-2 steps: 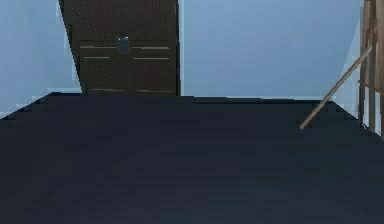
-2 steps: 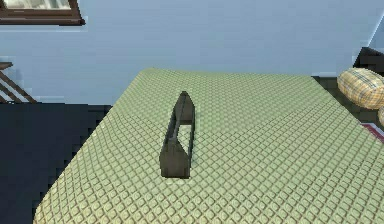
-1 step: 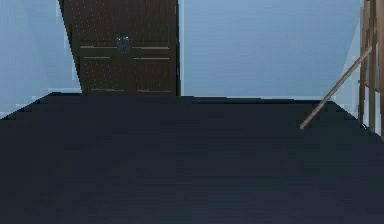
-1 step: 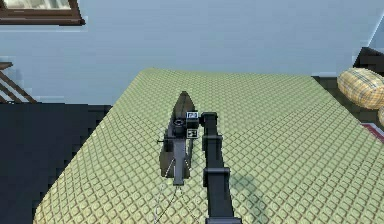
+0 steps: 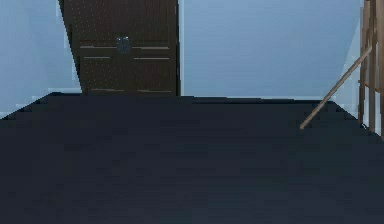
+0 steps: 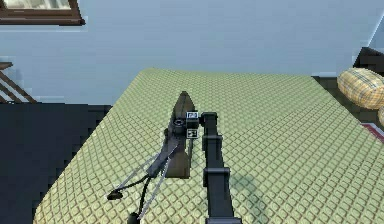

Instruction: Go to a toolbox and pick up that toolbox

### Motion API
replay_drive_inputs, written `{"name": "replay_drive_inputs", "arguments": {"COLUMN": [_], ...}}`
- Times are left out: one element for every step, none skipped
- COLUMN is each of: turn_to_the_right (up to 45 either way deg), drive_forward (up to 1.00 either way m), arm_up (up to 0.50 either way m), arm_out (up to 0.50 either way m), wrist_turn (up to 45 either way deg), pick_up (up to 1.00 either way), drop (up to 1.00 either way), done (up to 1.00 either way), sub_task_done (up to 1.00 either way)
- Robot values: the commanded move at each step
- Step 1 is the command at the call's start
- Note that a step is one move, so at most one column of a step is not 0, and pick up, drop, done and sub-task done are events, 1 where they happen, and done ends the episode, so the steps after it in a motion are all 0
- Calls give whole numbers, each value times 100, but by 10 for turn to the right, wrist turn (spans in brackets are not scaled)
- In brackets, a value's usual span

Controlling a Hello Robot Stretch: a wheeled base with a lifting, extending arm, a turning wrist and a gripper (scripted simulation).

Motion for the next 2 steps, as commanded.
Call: {"name": "replay_drive_inputs", "arguments": {"turn_to_the_right": [0,0], "drive_forward": [0,0], "arm_up": [0,0], "arm_out": [0,0], "wrist_turn": [450,450], "pick_up": [0,0], "drop": [0,0], "done": [0,0], "sub_task_done": [0,0]}}
